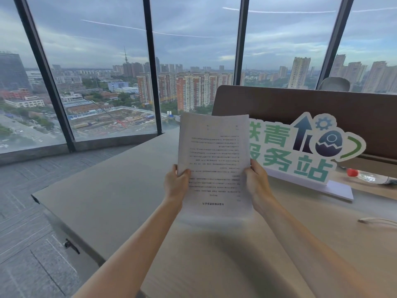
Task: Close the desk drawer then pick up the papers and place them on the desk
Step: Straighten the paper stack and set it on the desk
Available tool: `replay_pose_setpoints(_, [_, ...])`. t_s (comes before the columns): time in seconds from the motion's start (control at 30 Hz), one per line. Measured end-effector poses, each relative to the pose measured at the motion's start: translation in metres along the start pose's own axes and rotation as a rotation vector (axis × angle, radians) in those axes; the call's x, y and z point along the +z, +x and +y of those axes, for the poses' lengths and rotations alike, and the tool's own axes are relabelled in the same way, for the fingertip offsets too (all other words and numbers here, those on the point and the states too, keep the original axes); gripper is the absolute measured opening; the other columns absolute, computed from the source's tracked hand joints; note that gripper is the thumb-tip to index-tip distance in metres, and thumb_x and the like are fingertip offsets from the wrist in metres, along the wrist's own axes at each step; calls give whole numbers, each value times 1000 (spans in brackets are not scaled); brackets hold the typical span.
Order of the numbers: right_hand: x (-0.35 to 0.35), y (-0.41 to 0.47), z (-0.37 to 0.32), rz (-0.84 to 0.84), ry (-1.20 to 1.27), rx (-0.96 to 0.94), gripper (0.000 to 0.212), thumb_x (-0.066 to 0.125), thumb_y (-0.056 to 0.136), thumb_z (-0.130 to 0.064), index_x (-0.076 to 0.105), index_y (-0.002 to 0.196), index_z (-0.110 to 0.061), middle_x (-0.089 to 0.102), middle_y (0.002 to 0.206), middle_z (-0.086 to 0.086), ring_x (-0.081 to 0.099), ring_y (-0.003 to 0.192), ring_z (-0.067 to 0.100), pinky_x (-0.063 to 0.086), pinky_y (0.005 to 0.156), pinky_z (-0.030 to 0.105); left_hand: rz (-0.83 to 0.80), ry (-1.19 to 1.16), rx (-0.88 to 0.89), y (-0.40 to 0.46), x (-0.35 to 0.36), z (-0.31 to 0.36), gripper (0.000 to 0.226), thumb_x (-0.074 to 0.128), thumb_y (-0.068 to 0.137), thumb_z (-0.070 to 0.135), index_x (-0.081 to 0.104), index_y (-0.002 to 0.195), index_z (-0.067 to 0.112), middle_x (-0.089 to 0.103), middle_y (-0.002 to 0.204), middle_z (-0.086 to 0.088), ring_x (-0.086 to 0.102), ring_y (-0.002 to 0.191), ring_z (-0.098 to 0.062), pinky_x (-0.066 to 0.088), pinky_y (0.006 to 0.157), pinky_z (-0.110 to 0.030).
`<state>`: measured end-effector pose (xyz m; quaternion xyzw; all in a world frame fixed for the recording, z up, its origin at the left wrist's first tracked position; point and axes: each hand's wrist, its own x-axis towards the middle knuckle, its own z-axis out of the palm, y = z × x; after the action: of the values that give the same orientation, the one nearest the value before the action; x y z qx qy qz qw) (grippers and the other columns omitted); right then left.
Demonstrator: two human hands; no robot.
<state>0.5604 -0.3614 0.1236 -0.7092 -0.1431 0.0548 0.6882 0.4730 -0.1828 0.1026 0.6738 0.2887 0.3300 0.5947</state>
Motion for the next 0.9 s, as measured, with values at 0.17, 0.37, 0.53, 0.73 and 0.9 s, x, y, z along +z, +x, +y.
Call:
replay_pose_setpoints(0.17, [34, 18, 3, -76, -79, 137, 45, 33, 88, 7, 70, 104, -13, 72, 101, 4, 66, 88, 17, 53, 68, 33, 122, 113, -83, 24, -23, -4, 16, 42, 89, 12, 56, 91, 7, 66, 88, -10, 60, 80, -29, 48, 68, -38])
replay_pose_setpoints(0.37, [71, 41, 21, -180, -139, 278, 29, 41, 90, 5, 66, 102, -4, 74, 95, 12, 71, 78, 27, 62, 66, 41, 92, 296, -135, 61, -50, -25, 18, 47, 85, 7, 64, 92, 6, 65, 88, -10, 60, 80, -28, 48, 67, -34])
replay_pose_setpoints(0.53, [98, 66, 35, -239, -253, 302, 25, 49, 90, 6, 68, 105, 0, 73, 98, 15, 71, 83, 27, 61, 75, 40, 90, 398, -141, 102, -62, -40, 15, 58, 85, 16, 62, 99, 11, 65, 93, -7, 60, 88, -27, 47, 73, -31])
replay_pose_setpoints(0.73, [132, 103, 53, -198, -382, 242, 38, 67, 85, -6, 61, 123, -2, 66, 119, 7, 66, 103, 27, 52, 96, 39, 49, 585, -75, 158, -66, -52, 24, 53, 86, 10, 69, 103, 4, 71, 104, -15, 65, 102, -33, 49, 82, -34])
replay_pose_setpoints(0.9, [158, 142, 62, -198, -295, 302, 20, 54, 86, 2, 70, 79, -7, 76, 90, 13, 74, 81, 29, 60, 85, 45, -18, 716, -23, 208, -68, -59, 22, 45, 84, 3, 54, 65, 9, 70, 93, -25, 64, 96, -41, 47, 73, -38])
